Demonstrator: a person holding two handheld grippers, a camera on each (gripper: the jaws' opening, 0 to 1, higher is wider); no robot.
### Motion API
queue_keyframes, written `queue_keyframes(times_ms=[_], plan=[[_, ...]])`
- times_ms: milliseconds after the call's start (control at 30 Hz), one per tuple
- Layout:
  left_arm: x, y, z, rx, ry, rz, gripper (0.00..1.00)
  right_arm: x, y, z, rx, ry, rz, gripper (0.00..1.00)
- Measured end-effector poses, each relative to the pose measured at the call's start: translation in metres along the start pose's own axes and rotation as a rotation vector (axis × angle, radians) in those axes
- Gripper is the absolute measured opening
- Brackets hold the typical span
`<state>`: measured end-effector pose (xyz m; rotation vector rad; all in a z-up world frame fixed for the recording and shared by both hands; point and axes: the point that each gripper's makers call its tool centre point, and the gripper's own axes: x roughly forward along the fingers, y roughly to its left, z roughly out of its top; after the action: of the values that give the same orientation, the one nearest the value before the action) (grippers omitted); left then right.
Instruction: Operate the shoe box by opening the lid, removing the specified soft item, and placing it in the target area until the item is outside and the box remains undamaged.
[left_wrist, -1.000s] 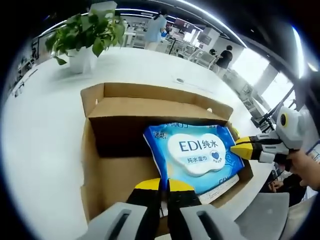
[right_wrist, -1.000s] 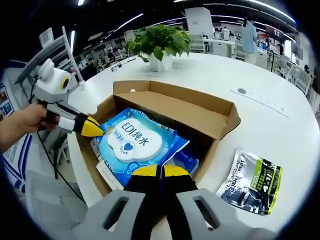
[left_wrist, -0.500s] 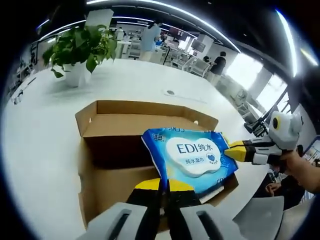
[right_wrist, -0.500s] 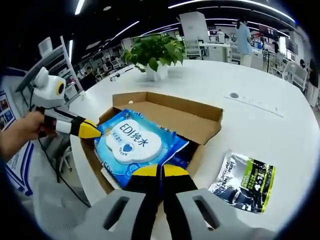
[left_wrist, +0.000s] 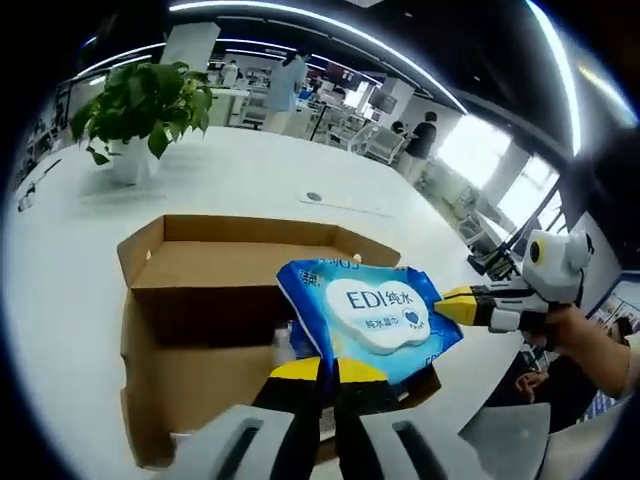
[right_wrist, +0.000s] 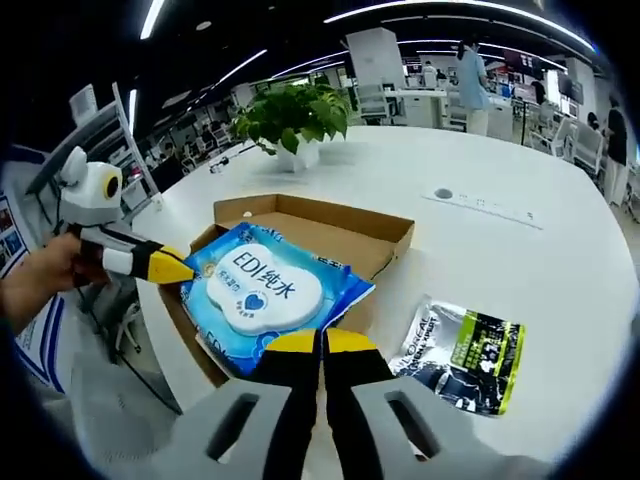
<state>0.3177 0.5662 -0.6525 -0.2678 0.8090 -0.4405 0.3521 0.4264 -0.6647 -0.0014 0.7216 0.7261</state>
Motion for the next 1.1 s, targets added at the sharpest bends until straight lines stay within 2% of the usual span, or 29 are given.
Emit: queue_keyframes(times_ms=[467,767,1100], plan=[[0.022,-0.042,0.001,0.007,-0.002,-0.072,0.01,-0.029,-0.036,-0.007,0.069,-0.014,-0.054,0.00],[0.034,-0.067,0.006,0.038,0.004,-0.109,0.01,-0.047,-0.056,-0.014,0.103,-0.029,-0.083,0.00],[0.050,-0.092,0.005,0.070,0.015,-0.148,0.01,-0.067,-0.079,-0.020,0.120,-0.038,-0.115,0.00]])
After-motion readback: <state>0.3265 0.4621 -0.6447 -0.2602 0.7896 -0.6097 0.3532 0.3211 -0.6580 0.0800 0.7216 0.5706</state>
